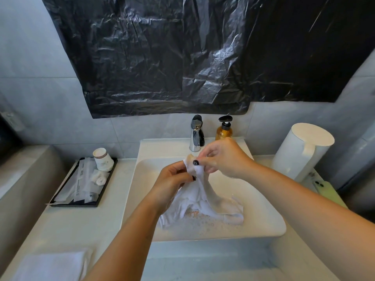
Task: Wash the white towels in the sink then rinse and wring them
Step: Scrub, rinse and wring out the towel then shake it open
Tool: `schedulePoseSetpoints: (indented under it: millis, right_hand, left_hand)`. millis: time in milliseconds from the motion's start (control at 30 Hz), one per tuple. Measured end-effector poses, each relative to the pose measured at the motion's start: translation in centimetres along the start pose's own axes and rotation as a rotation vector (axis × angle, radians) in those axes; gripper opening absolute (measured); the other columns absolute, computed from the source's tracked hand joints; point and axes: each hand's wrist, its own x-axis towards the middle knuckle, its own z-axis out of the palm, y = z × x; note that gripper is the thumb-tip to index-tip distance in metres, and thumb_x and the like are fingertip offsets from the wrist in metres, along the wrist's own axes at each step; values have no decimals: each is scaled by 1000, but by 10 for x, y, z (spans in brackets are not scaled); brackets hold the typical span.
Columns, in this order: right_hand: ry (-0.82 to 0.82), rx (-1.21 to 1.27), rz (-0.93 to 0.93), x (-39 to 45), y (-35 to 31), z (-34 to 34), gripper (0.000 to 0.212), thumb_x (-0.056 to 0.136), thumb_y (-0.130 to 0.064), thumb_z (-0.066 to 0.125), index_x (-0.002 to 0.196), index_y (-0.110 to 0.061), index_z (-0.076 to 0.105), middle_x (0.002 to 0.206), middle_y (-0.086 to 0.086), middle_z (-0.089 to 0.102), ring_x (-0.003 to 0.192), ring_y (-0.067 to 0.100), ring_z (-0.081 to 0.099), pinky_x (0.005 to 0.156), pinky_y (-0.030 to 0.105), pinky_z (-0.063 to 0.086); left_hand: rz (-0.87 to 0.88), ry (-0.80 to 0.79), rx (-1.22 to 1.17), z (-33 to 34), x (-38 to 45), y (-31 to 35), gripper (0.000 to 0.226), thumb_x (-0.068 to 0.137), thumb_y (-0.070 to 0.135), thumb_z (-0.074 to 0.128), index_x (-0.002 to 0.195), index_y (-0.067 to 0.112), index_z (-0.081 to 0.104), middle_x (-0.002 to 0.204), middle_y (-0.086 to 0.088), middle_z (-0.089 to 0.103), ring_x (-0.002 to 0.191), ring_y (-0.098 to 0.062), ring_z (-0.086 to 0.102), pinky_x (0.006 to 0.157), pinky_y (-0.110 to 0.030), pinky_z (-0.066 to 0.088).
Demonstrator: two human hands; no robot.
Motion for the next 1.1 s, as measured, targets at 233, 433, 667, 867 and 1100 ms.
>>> schedulePoseSetpoints:
  millis: [233,433,667,867,1100]
  right_hand:
    - [146,131,-19,0,-2,18,4,81,-10,76,79,-11,72,68,2,68,55,12,63,53,21,56]
    - [279,-46,-68,6,5,6,9,88,-21,70,91,-13,74,74,0,69,63,9,64,62,25,54]
    - [-68,-14,29,21,21,-7,27,82,-36,72,98,-15,71,104,6,65,102,20,58,89,33,46]
    - [-97,143,77,24,-1,-34,30,87,-44,65,87,-14,69,86,-6,69,84,16,63,81,31,54]
    - [338,-107,-200,36,-64,-103,59,73,-45,80,55,5,55,54,11,47,53,17,41,54,27,36]
  left_hand:
    - [104,184,307,9,8,0,19,88,6,70,95,23,74,102,-6,71,99,-21,67,92,-33,54]
    - [72,210,377,9,17,4,19,98,6,53,93,13,71,91,-9,63,84,-19,57,77,-25,46]
    - [0,171,18,7,33,50,29,103,7,41,113,5,68,110,-18,72,106,-29,67,97,-48,50]
    - [77,121,-172,16,41,112,28,104,16,43,125,5,59,120,-14,66,115,-29,63,99,-44,52]
    - [151,174,-138,12,50,166,27,104,12,42,117,6,64,121,-12,69,117,-26,63,100,-41,51]
